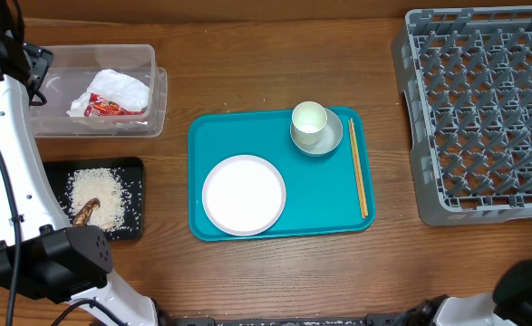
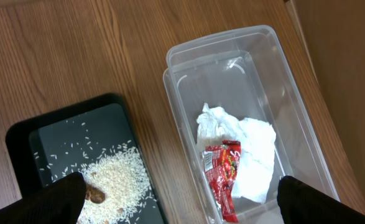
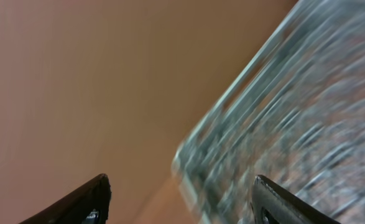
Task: Sort waste into correct bins and load items into the dishwasher
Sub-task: 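Grasp the small white cup on the teal tray with the right gripper and lift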
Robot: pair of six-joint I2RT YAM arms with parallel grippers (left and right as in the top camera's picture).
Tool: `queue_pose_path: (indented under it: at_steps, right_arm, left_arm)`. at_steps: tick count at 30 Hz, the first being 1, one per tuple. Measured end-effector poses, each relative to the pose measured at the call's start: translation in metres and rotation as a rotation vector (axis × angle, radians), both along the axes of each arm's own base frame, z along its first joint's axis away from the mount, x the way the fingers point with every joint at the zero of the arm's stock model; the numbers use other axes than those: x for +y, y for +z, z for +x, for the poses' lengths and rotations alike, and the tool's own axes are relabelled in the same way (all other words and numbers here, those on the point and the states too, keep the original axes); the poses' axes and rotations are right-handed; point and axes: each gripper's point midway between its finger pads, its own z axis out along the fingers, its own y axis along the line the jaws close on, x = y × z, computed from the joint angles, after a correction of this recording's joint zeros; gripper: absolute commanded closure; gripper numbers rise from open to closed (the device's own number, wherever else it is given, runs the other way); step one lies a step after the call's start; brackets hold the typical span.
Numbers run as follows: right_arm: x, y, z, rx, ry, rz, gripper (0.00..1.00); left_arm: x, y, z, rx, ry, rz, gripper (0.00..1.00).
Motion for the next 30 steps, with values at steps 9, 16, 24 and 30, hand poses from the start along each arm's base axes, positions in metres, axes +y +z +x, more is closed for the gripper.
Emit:
queue_pose_path:
  at_steps: [9,16,24,30]
  right_arm:
    - [0.247,-0.088,0.034,0.296,0.459,-0.244,0.28]
    - [0.366,-0.161,0.018,0.444,0.63,-0.505,0.34]
    - [0.409,-0.235,0.006,0.569,0.677,-0.707,0.49]
    - [0.409,-0.269,0.002,0.64,0.677,-0.765,0.5]
  left_arm:
    - [0.0,0.0,0.0,0.0,0.0,0.0,0.0]
    - [0.0,0.0,0.0,0.0,0.0,0.0,0.0]
    - [0.0,0.0,0.0,0.0,0.0,0.0,0.0]
    - [0.0,0.0,0.0,0.0,0.0,0.0,0.0]
